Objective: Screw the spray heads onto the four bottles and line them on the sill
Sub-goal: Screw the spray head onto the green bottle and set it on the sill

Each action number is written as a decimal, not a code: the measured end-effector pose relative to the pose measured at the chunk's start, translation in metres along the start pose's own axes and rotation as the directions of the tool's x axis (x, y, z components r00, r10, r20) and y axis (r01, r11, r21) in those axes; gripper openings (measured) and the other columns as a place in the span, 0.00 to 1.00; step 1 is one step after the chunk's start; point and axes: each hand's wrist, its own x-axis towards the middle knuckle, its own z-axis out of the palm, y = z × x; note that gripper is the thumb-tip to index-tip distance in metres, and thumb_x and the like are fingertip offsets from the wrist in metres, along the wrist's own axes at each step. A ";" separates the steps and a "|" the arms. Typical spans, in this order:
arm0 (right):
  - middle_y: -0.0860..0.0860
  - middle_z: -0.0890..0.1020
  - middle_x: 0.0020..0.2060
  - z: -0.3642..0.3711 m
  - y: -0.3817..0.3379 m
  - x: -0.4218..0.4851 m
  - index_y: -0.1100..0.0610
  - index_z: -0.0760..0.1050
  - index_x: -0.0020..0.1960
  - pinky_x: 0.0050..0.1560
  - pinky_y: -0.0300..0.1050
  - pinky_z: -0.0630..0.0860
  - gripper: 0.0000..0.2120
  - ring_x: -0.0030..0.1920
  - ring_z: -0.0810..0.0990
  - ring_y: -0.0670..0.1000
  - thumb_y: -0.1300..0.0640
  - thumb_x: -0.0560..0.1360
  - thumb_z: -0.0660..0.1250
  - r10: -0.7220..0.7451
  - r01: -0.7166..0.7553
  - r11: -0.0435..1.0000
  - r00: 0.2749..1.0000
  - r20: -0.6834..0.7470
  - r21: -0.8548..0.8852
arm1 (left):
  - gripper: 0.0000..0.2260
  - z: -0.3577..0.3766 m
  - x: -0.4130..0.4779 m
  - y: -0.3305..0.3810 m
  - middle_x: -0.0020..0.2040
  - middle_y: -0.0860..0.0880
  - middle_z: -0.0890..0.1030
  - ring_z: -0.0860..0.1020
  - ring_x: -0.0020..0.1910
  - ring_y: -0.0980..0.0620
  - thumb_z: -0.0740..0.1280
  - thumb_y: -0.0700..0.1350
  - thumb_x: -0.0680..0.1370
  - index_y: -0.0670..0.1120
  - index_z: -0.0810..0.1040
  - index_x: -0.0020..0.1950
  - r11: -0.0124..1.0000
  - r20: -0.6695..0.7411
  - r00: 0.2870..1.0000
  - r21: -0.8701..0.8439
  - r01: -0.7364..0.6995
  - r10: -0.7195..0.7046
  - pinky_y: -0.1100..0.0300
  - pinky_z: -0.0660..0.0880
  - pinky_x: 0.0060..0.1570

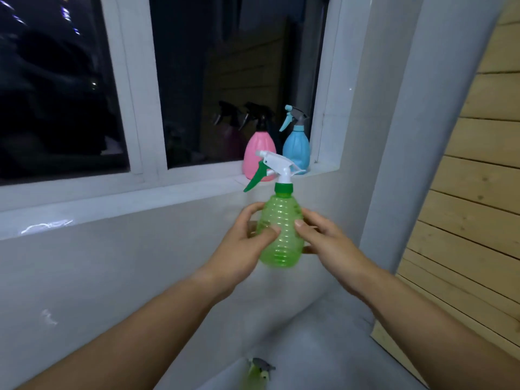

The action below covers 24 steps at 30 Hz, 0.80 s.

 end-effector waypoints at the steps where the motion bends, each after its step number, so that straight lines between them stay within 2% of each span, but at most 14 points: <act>1: 0.53 0.82 0.54 0.005 -0.007 0.016 0.45 0.77 0.62 0.44 0.36 0.79 0.13 0.46 0.84 0.42 0.56 0.80 0.63 -0.022 0.022 1.000 1.000 0.008 0.001 | 0.18 -0.010 0.011 0.007 0.58 0.44 0.85 0.85 0.54 0.47 0.69 0.43 0.81 0.56 0.73 0.68 0.999 -0.017 0.999 0.035 -0.030 0.031 0.54 0.82 0.54; 3: 0.52 0.82 0.55 0.018 -0.018 0.047 0.48 0.74 0.66 0.41 0.34 0.78 0.16 0.47 0.84 0.42 0.53 0.79 0.66 -0.051 0.051 0.999 0.999 -0.010 -0.004 | 0.20 -0.032 0.033 0.020 0.59 0.46 0.84 0.85 0.53 0.51 0.70 0.45 0.80 0.55 0.70 0.71 0.994 -0.074 0.995 0.094 -0.057 0.064 0.61 0.80 0.48; 5: 0.51 0.82 0.56 0.032 -0.027 0.077 0.51 0.73 0.65 0.38 0.32 0.77 0.16 0.49 0.84 0.44 0.53 0.78 0.67 -0.058 0.058 0.998 0.997 -0.056 -0.001 | 0.21 -0.053 0.055 0.032 0.57 0.47 0.85 0.86 0.46 0.58 0.71 0.45 0.80 0.51 0.70 0.71 0.992 -0.137 0.988 0.111 -0.057 0.072 0.68 0.78 0.41; 7: 0.52 0.82 0.56 0.047 -0.032 0.105 0.55 0.72 0.64 0.38 0.32 0.76 0.15 0.49 0.83 0.45 0.54 0.78 0.67 -0.064 0.065 0.998 0.994 -0.084 0.009 | 0.18 -0.071 0.077 0.040 0.55 0.45 0.86 0.86 0.41 0.57 0.71 0.45 0.80 0.48 0.72 0.68 0.990 -0.171 0.981 0.126 -0.067 0.088 0.68 0.79 0.37; 9: 0.53 0.82 0.56 0.056 -0.034 0.124 0.56 0.72 0.64 0.38 0.32 0.76 0.15 0.49 0.82 0.45 0.56 0.78 0.66 -0.080 0.080 0.997 0.992 -0.095 -0.002 | 0.17 -0.081 0.093 0.044 0.55 0.43 0.85 0.85 0.42 0.54 0.72 0.44 0.79 0.47 0.73 0.66 0.987 -0.200 0.974 0.140 -0.075 0.103 0.65 0.79 0.38; 11: 0.53 0.81 0.57 0.064 -0.033 0.141 0.57 0.72 0.65 0.43 0.35 0.77 0.15 0.52 0.81 0.47 0.57 0.79 0.66 -0.094 0.091 0.995 0.990 -0.102 -0.028 | 0.17 -0.090 0.106 0.043 0.52 0.45 0.84 0.85 0.40 0.56 0.72 0.43 0.79 0.47 0.74 0.66 0.984 -0.232 0.966 0.161 -0.074 0.111 0.66 0.79 0.37; 13: 0.53 0.81 0.58 0.071 -0.031 0.154 0.56 0.73 0.66 0.52 0.43 0.79 0.16 0.55 0.81 0.50 0.57 0.78 0.66 -0.106 0.099 0.993 0.988 -0.110 -0.072 | 0.16 -0.099 0.117 0.041 0.46 0.47 0.84 0.84 0.33 0.61 0.72 0.42 0.79 0.48 0.74 0.65 0.982 -0.251 0.962 0.177 -0.068 0.112 0.70 0.77 0.31; 15: 0.51 0.81 0.56 0.077 -0.028 0.164 0.56 0.74 0.65 0.55 0.45 0.79 0.16 0.53 0.81 0.49 0.56 0.78 0.66 -0.121 0.108 0.988 0.985 -0.124 -0.107 | 0.16 -0.106 0.125 0.038 0.43 0.49 0.83 0.83 0.29 0.63 0.72 0.42 0.79 0.47 0.75 0.65 0.980 -0.258 0.961 0.190 -0.052 0.101 0.72 0.76 0.29; 18: 0.45 0.81 0.47 0.085 -0.022 0.174 0.55 0.75 0.63 0.44 0.35 0.76 0.14 0.44 0.80 0.42 0.57 0.78 0.66 -0.140 0.125 0.986 0.981 -0.134 -0.114 | 0.16 -0.114 0.132 0.035 0.44 0.49 0.83 0.82 0.28 0.65 0.71 0.42 0.80 0.46 0.75 0.67 0.975 -0.261 0.962 0.220 -0.022 0.080 0.74 0.74 0.27; 20: 0.41 0.80 0.44 0.089 -0.017 0.179 0.54 0.76 0.61 0.40 0.32 0.76 0.12 0.42 0.79 0.40 0.58 0.78 0.66 -0.152 0.138 0.985 0.978 -0.143 -0.108 | 0.17 -0.117 0.134 0.033 0.45 0.49 0.83 0.83 0.29 0.66 0.70 0.42 0.80 0.45 0.75 0.68 0.975 -0.257 0.964 0.224 -0.016 0.075 0.75 0.73 0.27; 22: 0.40 0.80 0.43 0.092 -0.014 0.183 0.51 0.77 0.58 0.41 0.32 0.78 0.10 0.41 0.80 0.40 0.59 0.78 0.66 -0.162 0.147 0.984 0.975 -0.150 -0.104 | 0.17 -0.119 0.137 0.031 0.46 0.47 0.84 0.84 0.33 0.61 0.70 0.41 0.80 0.45 0.75 0.68 0.974 -0.257 0.963 0.225 -0.019 0.078 0.74 0.75 0.29; 24: 0.41 0.81 0.43 0.094 -0.012 0.187 0.49 0.76 0.56 0.46 0.38 0.80 0.10 0.42 0.81 0.42 0.59 0.77 0.67 -0.166 0.151 0.982 0.975 -0.146 -0.111 | 0.16 -0.120 0.140 0.030 0.49 0.45 0.85 0.84 0.39 0.56 0.70 0.41 0.81 0.45 0.75 0.69 0.973 -0.255 0.964 0.229 -0.020 0.080 0.72 0.77 0.32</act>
